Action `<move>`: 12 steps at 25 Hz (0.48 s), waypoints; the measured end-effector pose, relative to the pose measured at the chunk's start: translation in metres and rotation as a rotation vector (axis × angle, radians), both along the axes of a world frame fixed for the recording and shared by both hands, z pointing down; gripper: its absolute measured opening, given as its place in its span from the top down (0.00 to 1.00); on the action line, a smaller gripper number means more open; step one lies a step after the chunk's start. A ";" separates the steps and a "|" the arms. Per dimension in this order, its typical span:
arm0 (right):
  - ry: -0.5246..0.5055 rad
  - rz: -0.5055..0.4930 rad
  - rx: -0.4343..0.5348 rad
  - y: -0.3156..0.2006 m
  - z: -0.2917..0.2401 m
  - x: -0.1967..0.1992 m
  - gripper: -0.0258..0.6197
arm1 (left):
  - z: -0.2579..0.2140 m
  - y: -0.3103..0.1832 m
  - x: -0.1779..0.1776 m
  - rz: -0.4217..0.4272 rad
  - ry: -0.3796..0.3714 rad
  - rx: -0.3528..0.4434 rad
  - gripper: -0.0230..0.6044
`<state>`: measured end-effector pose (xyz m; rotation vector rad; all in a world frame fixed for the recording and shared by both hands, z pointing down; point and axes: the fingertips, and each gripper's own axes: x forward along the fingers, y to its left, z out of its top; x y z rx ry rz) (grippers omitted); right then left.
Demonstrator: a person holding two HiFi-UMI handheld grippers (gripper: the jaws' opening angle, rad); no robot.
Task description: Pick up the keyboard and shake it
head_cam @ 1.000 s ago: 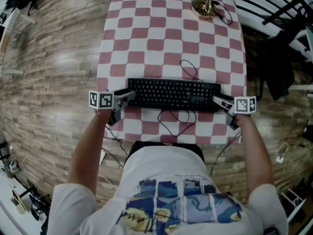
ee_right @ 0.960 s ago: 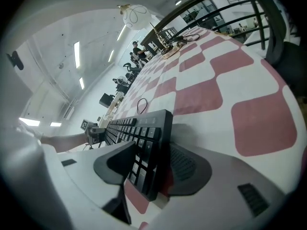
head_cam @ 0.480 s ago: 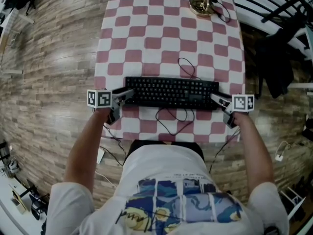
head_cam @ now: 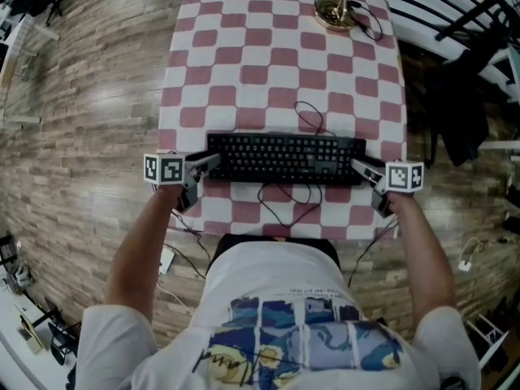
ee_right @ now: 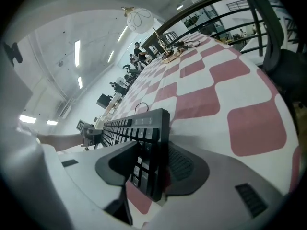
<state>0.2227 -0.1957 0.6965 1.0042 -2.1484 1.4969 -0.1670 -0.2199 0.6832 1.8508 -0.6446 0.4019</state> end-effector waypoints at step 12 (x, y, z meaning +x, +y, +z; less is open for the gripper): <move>0.080 -0.026 0.223 -0.030 -0.054 0.019 0.68 | -0.052 -0.020 0.000 -0.028 -0.005 0.183 0.68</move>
